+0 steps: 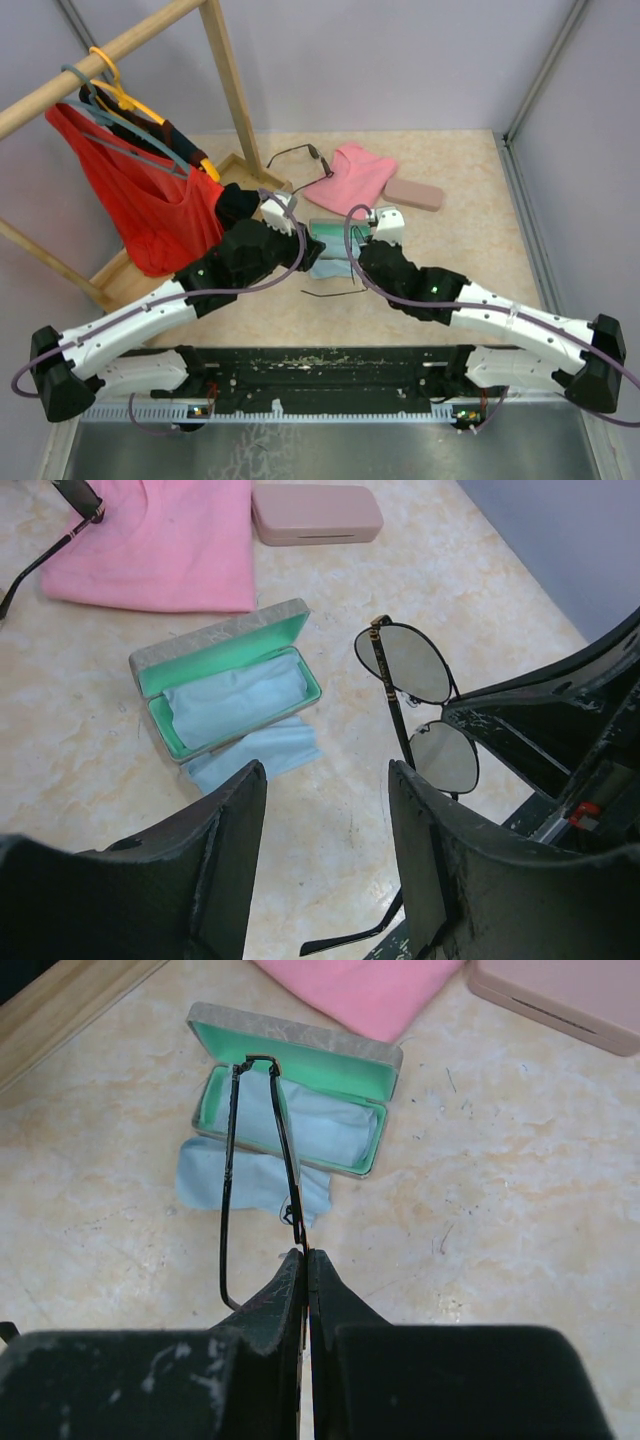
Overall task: Organize the sunglasses
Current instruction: Fold the sunglasses.
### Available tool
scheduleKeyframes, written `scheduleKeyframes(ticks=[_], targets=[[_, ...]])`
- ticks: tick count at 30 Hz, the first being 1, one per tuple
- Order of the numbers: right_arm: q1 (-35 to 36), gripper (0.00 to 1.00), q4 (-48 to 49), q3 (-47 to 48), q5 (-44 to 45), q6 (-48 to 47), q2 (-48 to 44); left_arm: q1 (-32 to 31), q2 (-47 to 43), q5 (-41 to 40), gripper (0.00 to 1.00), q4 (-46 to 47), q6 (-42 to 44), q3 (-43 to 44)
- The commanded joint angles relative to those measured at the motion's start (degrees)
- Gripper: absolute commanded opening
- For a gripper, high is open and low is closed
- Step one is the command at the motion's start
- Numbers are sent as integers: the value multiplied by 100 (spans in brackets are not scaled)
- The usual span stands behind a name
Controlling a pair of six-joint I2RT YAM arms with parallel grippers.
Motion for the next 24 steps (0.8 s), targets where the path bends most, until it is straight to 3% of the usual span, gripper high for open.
scheduleKeyframes(ticks=[1, 5, 13, 20, 24], targets=[[-28, 0, 329, 100, 123, -44, -504, -28, 293, -228, 58, -181, 221, 465], [-28, 0, 980, -116, -413, -431, -771, -23, 689, -363, 56, -362, 257, 678], [-26, 0, 1389, 96, -873, -720, -339, -30, 1243, 80, 54, -248, 143, 793], [-28, 0, 1572, 212, -959, -781, -18, -33, 1238, 215, 55, -99, 190, 680], [-26, 0, 1386, 230, -565, -628, 53, -32, 1042, 5, 56, -120, 273, 636]])
